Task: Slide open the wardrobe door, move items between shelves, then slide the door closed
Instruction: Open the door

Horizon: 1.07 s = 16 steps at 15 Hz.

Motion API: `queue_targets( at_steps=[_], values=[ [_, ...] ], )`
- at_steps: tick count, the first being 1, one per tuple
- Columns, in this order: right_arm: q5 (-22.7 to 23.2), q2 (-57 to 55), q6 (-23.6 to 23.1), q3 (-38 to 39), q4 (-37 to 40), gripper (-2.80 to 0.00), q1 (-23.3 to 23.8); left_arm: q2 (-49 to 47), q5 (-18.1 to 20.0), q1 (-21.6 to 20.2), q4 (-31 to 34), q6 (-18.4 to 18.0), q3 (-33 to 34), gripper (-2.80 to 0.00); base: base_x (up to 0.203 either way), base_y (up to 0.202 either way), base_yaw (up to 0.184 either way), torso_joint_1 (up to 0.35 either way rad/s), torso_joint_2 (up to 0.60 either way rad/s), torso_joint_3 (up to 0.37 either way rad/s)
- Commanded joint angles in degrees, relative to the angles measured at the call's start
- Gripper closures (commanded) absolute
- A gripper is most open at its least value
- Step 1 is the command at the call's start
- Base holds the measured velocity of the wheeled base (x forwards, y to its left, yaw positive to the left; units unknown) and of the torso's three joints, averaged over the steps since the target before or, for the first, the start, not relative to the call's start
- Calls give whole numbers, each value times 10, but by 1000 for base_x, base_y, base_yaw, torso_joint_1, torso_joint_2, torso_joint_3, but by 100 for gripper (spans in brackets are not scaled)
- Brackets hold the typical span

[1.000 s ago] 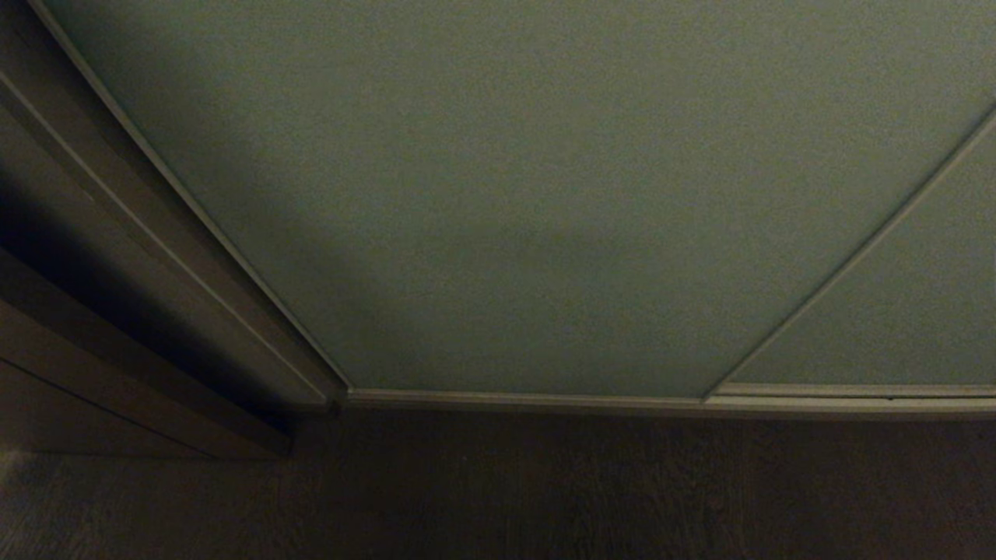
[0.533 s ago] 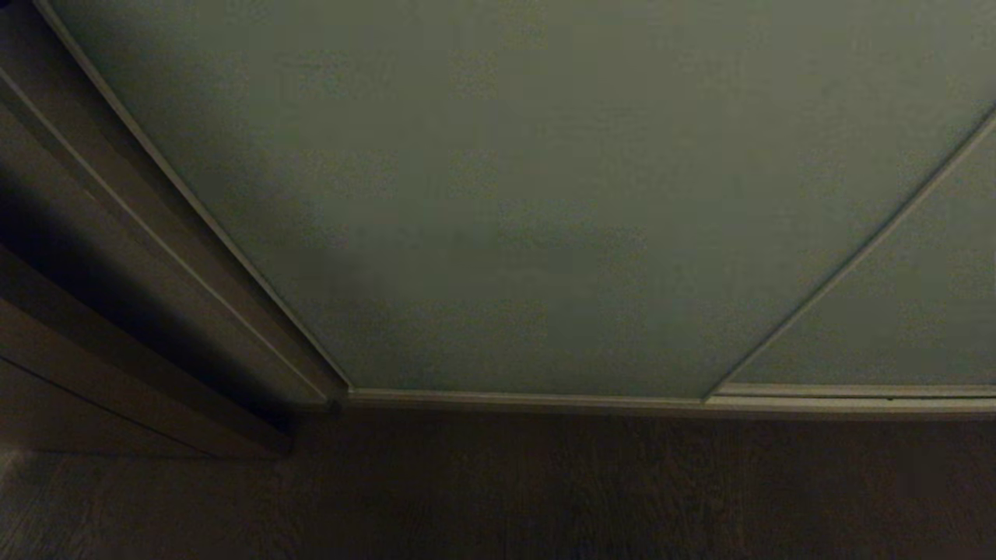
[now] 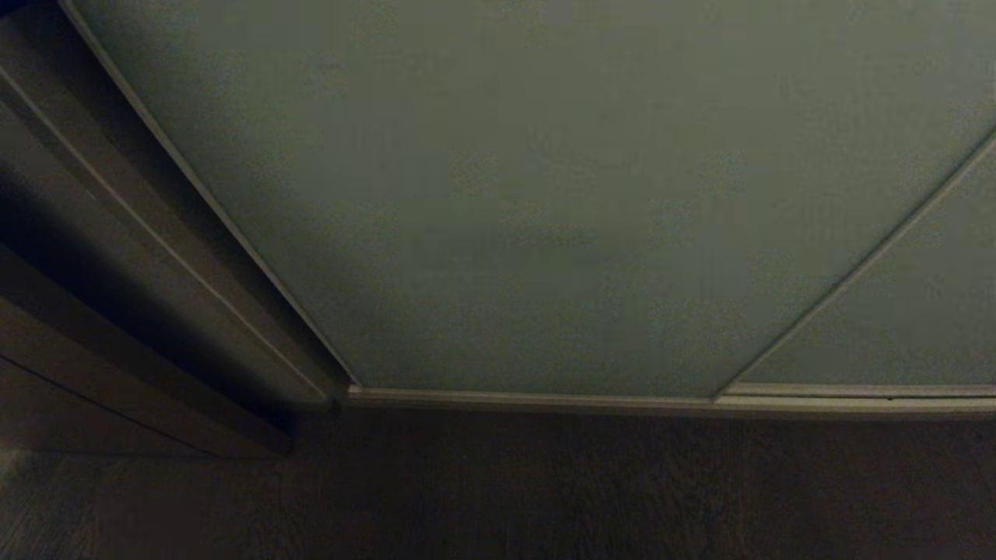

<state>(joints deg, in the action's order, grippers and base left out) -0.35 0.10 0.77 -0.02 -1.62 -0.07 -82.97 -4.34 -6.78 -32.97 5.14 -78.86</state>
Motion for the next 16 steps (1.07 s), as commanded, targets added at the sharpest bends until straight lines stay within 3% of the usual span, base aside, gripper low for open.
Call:
queue_targets(
  at_steps=[1, 7, 9, 12, 16],
  values=[
    [0, 1, 0, -1, 0, 0, 0, 11, -4, -1, 10, 0, -1, 0, 0, 0, 0, 0, 0, 0],
    [0, 1, 0, 0, 0, 0, 0, 24, 0, -19, 19, 4, 12, 0, 0, 0, 0, 0, 0, 0],
    [0, 1, 0, 0, 0, 0, 0, 4, 17, -19, 34, 6, 8, 0, 0, 0, 0, 0, 0, 0],
    [0, 1, 0, 0, 0, 0, 0, -16, 41, -16, 85, 37, -24, 0, 0, 0, 0, 0, 0, 0],
    [0, 1, 0, -1, 0, 0, 0, -33, 49, 5, 102, 42, -56, 0, 0, 0, 0, 0, 0, 0]
  ],
)
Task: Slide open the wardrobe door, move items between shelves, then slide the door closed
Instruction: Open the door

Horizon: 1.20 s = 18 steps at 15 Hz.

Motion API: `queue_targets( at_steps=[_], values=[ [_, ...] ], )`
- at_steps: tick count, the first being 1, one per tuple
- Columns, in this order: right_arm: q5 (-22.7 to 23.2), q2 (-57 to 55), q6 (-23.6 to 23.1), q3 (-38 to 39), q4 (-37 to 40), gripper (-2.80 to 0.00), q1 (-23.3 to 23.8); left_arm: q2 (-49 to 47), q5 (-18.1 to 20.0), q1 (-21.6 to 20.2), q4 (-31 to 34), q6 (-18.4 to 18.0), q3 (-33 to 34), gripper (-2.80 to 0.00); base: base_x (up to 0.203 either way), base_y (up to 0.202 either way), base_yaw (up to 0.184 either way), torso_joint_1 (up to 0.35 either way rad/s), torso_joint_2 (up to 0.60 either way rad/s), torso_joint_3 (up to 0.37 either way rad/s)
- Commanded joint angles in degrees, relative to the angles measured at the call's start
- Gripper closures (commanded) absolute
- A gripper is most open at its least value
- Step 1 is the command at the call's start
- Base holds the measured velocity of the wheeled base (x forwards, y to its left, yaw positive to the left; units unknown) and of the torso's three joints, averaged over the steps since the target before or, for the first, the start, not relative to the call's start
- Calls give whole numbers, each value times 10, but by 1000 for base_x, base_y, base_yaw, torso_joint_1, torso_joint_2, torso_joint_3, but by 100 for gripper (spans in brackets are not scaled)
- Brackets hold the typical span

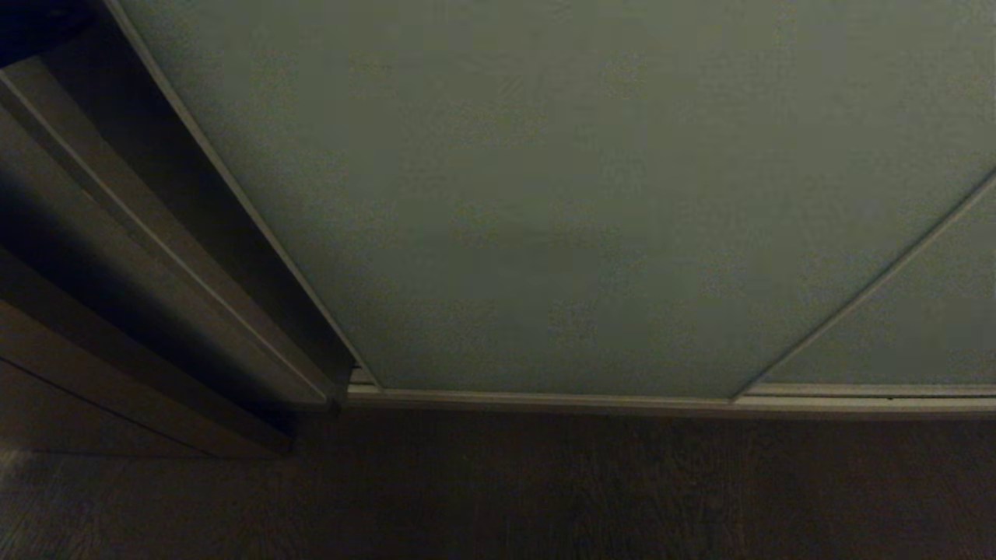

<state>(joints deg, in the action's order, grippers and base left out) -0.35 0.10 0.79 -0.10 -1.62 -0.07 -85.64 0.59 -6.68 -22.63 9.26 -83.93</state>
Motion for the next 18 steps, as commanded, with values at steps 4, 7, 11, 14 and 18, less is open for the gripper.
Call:
queue_targets(
  at_steps=[4, 7, 11, 14, 18],
  values=[
    [0, 1, 0, 0, 0, 0, 0, -2, 6, 40, 1, 0, -5, 0, 0, 0, 0, 0, 0, 0],
    [0, 1, 0, 1, 0, 0, 0, -2, 5, 68, 2, -3, -5, 0, 0, 0, 0, 0, 0, 0],
    [0, 1, 0, 0, 0, 0, 0, 0, 4, 121, 4, -7, -1, 0, 0, 0, 0, 0, 0, 0],
    [0, 1, 0, 0, 0, 0, 0, -3, 2, 152, 14, -11, 0, 0, 0, 0, 0, 0, 0, 0],
    [-1, 1, 0, 1, 0, 0, 0, -7, 2, 205, 16, -10, 1, 0, 0, 0, 0, 0, 0, 0]
  ],
)
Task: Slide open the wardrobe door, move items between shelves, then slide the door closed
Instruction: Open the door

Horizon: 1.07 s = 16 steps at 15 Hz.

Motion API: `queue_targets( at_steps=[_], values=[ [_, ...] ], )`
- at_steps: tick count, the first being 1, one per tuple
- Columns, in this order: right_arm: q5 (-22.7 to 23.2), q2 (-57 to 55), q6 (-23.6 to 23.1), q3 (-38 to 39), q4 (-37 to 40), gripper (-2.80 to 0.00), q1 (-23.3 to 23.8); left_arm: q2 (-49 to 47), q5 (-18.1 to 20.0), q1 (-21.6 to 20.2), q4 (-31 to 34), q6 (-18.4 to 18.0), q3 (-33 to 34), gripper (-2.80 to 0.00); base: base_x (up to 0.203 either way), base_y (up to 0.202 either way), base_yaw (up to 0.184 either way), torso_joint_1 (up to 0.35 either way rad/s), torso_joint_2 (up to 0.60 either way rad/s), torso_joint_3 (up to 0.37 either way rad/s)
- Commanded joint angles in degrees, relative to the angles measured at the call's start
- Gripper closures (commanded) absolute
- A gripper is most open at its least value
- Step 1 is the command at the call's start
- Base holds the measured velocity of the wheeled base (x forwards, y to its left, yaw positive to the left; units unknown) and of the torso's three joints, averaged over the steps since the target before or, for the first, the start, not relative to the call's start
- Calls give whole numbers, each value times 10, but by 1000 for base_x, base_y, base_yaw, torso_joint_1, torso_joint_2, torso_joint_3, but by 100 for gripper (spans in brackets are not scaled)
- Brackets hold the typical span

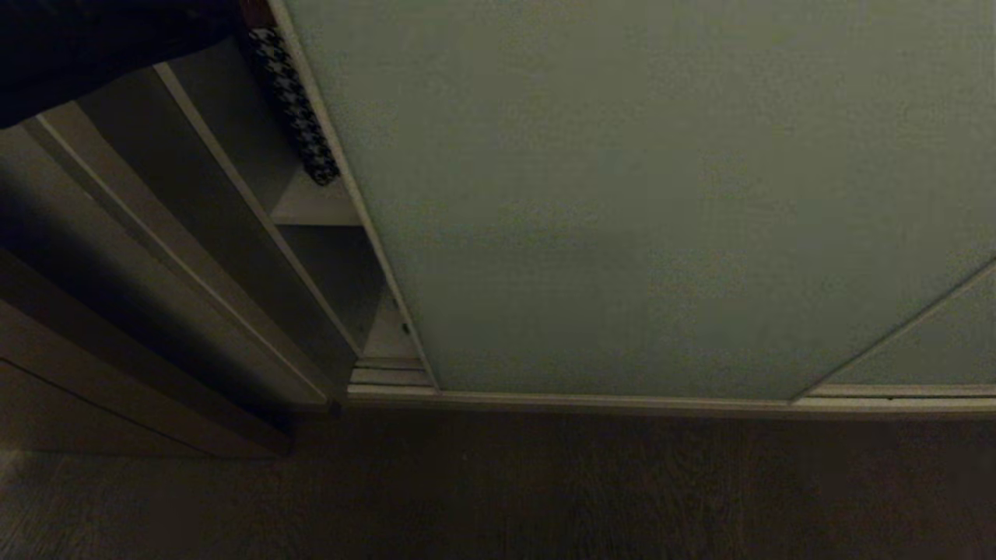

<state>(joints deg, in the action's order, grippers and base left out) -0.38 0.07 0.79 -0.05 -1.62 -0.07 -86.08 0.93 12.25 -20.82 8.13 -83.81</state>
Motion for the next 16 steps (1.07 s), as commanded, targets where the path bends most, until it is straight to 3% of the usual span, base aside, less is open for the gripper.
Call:
queue_targets(
  at_steps=[1, 5, 14, 16],
  values=[
    [0, 1, 0, 0, 0, 0, 0, -6, -2, 30, 3, 1, -2, 0, 0, 0, 0, 0, 0, 0],
    [0, 1, 0, 0, 0, 0, 0, -47, -11, 101, 8, 0, -18, 0, 0, 0, 0, 0, 0, 0],
    [-1, 1, 0, 0, 0, 0, 0, -89, -15, 198, 9, 14, -66, 0, 0, 0, 0, 0, 0, 0],
    [0, 1, 0, 0, 0, 0, 0, -107, -32, 220, 16, 13, -91, 0, 0, 0, 0, 0, 0, 0]
  ],
)
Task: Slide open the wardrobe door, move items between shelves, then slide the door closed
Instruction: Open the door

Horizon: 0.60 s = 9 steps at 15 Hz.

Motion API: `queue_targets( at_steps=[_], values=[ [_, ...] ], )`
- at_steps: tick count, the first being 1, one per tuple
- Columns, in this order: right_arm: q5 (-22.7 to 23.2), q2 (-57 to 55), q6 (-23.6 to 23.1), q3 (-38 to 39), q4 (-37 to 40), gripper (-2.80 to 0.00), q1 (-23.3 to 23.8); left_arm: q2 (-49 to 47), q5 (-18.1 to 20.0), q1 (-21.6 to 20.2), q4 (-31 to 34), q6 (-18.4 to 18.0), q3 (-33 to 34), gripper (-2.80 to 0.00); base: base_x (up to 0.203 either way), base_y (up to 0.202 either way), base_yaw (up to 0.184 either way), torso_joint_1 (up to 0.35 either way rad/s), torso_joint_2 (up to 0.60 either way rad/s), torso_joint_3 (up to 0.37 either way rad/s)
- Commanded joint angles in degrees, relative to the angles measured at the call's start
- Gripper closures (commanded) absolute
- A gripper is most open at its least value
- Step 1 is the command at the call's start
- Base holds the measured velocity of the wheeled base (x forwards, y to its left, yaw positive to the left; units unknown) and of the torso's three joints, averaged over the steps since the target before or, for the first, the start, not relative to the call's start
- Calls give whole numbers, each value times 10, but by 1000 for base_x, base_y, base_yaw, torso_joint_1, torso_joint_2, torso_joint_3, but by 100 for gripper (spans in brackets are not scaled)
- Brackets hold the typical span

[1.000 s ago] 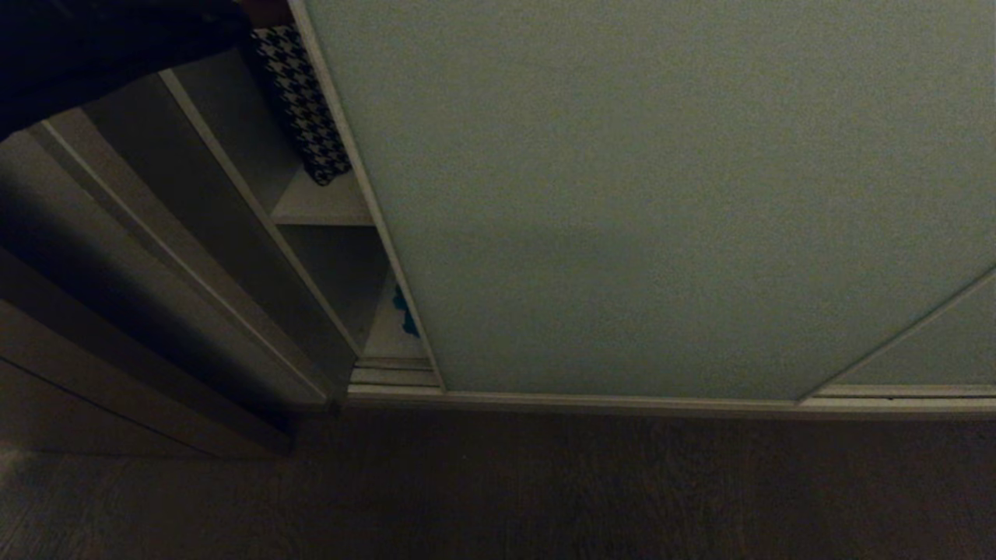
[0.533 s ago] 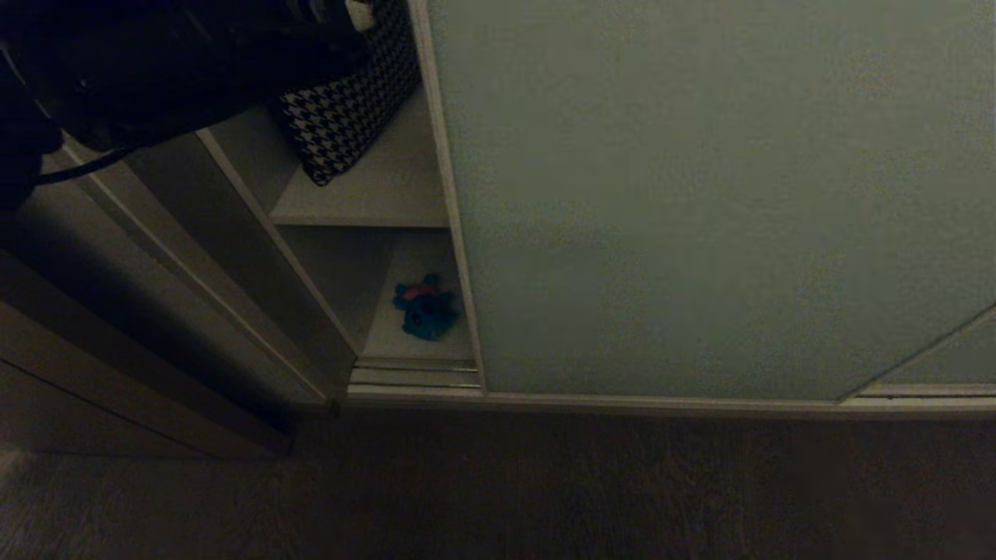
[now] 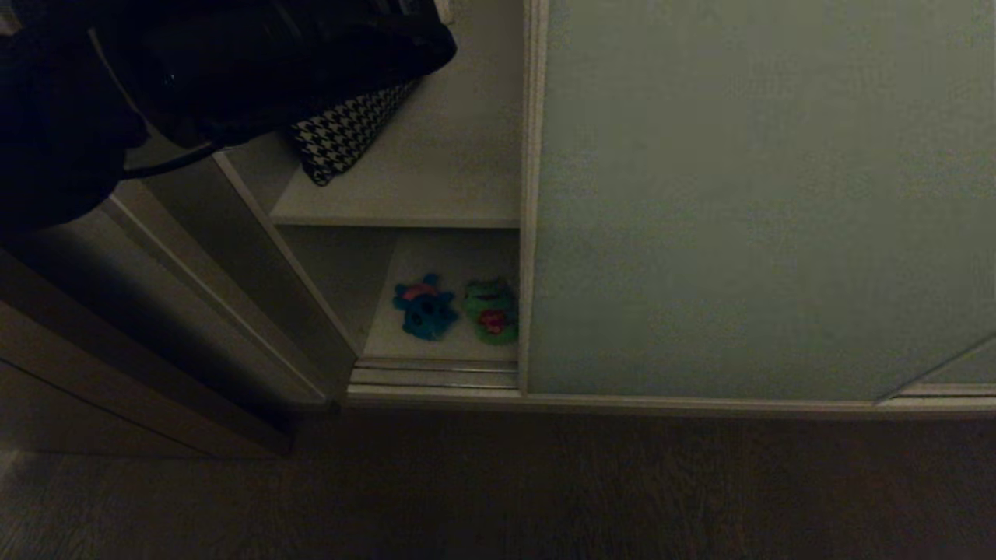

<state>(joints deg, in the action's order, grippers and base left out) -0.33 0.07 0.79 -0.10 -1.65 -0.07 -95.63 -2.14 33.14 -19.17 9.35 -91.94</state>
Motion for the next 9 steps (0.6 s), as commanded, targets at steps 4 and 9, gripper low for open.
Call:
queue_targets(
  at_steps=[4, 9],
  values=[
    [-1, 1, 0, 0, 0, 0, 0, -52, -18, 47, 38, -1, -47, 0, 0, 0, 0, 0, 0, 0],
    [0, 1, 0, 0, 0, 0, 0, -110, -54, 112, 39, -5, -96, 0, 0, 0, 0, 0, 0, 0]
  ],
)
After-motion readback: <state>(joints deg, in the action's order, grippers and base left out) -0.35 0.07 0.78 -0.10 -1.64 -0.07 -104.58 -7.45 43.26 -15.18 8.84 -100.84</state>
